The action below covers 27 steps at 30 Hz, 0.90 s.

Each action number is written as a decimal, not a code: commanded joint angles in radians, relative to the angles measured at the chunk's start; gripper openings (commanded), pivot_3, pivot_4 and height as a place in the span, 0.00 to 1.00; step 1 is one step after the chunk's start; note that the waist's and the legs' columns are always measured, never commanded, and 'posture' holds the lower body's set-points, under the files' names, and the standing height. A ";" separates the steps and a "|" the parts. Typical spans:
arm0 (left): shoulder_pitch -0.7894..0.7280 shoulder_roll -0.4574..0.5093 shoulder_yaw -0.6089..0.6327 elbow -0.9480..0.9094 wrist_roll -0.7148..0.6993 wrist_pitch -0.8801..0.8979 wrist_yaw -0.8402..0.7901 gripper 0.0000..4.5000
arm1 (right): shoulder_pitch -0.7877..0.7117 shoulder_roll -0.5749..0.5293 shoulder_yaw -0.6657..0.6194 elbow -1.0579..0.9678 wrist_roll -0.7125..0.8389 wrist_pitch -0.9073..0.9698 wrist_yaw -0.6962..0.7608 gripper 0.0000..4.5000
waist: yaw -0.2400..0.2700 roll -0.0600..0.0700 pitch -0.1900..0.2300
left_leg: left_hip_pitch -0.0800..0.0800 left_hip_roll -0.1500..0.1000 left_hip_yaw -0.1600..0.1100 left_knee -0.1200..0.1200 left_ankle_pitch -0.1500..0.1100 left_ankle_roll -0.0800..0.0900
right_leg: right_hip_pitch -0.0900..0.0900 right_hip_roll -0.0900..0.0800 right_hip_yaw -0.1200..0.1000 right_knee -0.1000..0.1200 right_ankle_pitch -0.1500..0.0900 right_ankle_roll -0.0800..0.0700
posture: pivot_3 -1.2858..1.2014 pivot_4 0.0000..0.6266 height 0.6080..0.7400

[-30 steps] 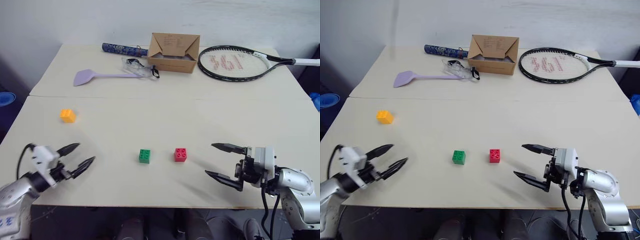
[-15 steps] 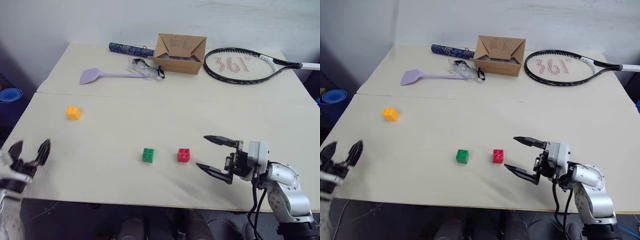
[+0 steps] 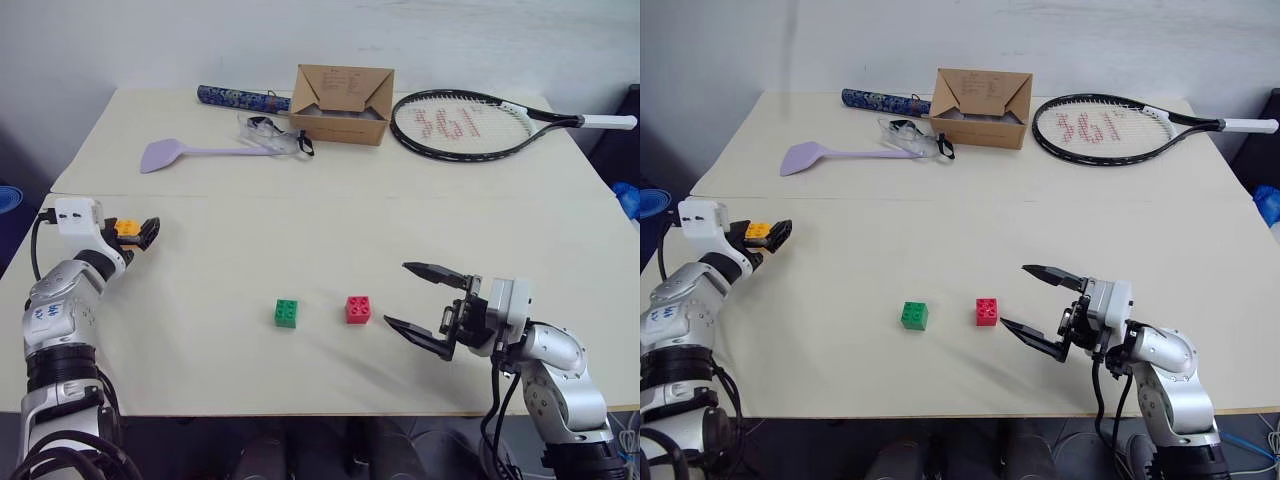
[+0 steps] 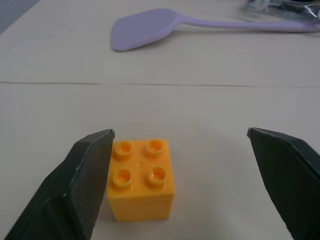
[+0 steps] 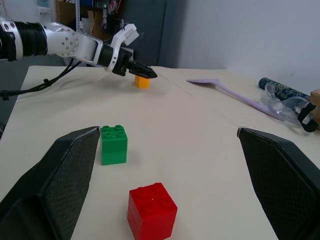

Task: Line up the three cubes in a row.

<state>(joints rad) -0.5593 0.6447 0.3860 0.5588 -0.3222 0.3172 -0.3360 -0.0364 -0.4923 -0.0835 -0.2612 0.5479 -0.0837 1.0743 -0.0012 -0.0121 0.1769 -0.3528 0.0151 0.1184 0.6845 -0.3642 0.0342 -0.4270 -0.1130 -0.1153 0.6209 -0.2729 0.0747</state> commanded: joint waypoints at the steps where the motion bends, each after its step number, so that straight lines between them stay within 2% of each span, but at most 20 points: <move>1: -0.050 0.018 -0.009 0.063 0.032 -0.032 0.008 1.00 | 0.000 0.012 0.006 -0.063 0.008 -0.007 -0.024 1.00 | 0.000 0.000 0.000 | 0.000 0.000 0.000 0.000 0.000 0.000 | 0.000 0.000 0.000 0.000 0.000 0.000 | 0.52 0.24 1.00; 6: -0.077 0.018 -0.015 0.137 0.061 -0.064 0.018 1.00 | 0.003 0.009 0.006 -0.062 0.005 -0.009 -0.036 1.00 | -0.001 0.000 0.000 | 0.000 0.000 0.000 0.000 0.000 0.000 | 0.000 0.000 0.000 0.000 0.000 0.000 | 0.52 0.24 1.00; 7: -0.078 0.017 -0.013 0.144 0.062 -0.068 0.016 0.96 | 0.004 0.009 0.005 -0.062 0.004 -0.010 -0.038 1.00 | -0.001 0.000 0.000 | 0.000 0.000 0.000 0.000 0.000 0.000 | 0.000 0.000 0.000 0.000 0.000 0.000 | 0.52 0.24 1.00; 10: -0.068 0.014 -0.008 0.137 0.046 -0.071 -0.013 0.80 | 0.008 0.006 0.005 -0.060 0.004 -0.014 -0.040 1.00 | 0.000 0.000 0.000 | 0.000 0.000 0.000 0.000 0.000 0.000 | 0.000 0.000 0.000 0.000 0.000 0.000 | 0.52 0.24 1.00; 15: -0.031 0.015 0.024 0.083 0.009 -0.091 -0.067 0.42 | 0.016 0.004 0.002 -0.045 0.001 -0.028 -0.030 1.00 | 0.000 -0.001 0.000 | 0.000 0.000 0.000 0.000 0.000 0.000 | 0.000 0.000 0.001 0.000 0.000 0.000 | 0.52 0.24 1.00; 16: -0.010 0.017 0.024 0.033 -0.030 -0.078 -0.150 0.36 | 0.018 0.002 0.000 -0.043 0.001 -0.030 -0.027 1.00 | -0.001 -0.001 0.000 | 0.000 0.000 0.000 0.000 0.000 0.000 | 0.000 -0.001 0.001 0.000 0.000 0.000 | 0.52 0.24 1.00; 17: 0.016 0.026 0.010 -0.024 -0.062 -0.069 -0.248 0.33 | 0.019 0.000 -0.002 -0.040 0.002 -0.032 -0.024 1.00 | -0.001 -0.001 0.000 | 0.000 0.000 0.000 0.000 0.000 0.000 | 0.000 -0.001 0.001 0.000 0.000 0.000 | 0.52 0.24 1.00; 20: 0.116 0.071 -0.042 -0.211 -0.138 -0.070 -0.532 0.33 | 0.024 -0.005 -0.010 -0.026 0.001 -0.042 -0.011 1.00 | -0.002 -0.001 0.000 | 0.000 0.000 0.000 0.000 0.000 0.000 | 0.000 -0.001 0.001 0.000 0.000 0.000 | 0.52 0.24 1.00; 21: 0.137 0.083 -0.049 -0.250 -0.152 -0.067 -0.584 0.33 | 0.024 -0.006 -0.012 -0.020 0.001 -0.046 -0.007 1.00 | -0.003 0.000 0.000 | 0.000 0.000 0.000 0.001 0.000 0.000 | -0.001 -0.001 0.001 0.000 0.000 0.000 | 0.52 0.24 1.00; 25: 0.245 0.199 -0.200 -0.367 -0.108 -0.191 -0.935 0.33 | 0.047 -0.036 -0.036 0.015 0.009 -0.063 0.042 1.00 | -0.003 0.001 0.000 | 0.000 0.000 0.000 0.001 0.000 0.000 | 0.000 -0.001 0.002 0.000 0.000 0.000 | 0.52 0.24 1.00; 27: 0.253 0.220 -0.256 -0.370 -0.096 -0.257 -1.051 0.33 | 0.058 -0.058 -0.045 0.036 0.011 -0.077 0.078 1.00 | -0.002 0.002 0.001 | 0.001 0.000 0.001 0.001 0.000 0.000 | 0.000 -0.001 0.002 0.000 0.000 -0.001 | 0.52 0.24 1.00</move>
<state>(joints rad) -0.3090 0.8506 0.1715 0.2091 -0.4284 0.1252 -1.2755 0.0156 -0.5303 -0.0964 -0.2248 0.5455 -0.1317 1.1183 -0.0037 -0.0099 0.1774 -0.3522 0.0152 0.1197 0.6853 -0.3641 0.0337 -0.4272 -0.1139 -0.1128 0.6211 -0.2732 0.0741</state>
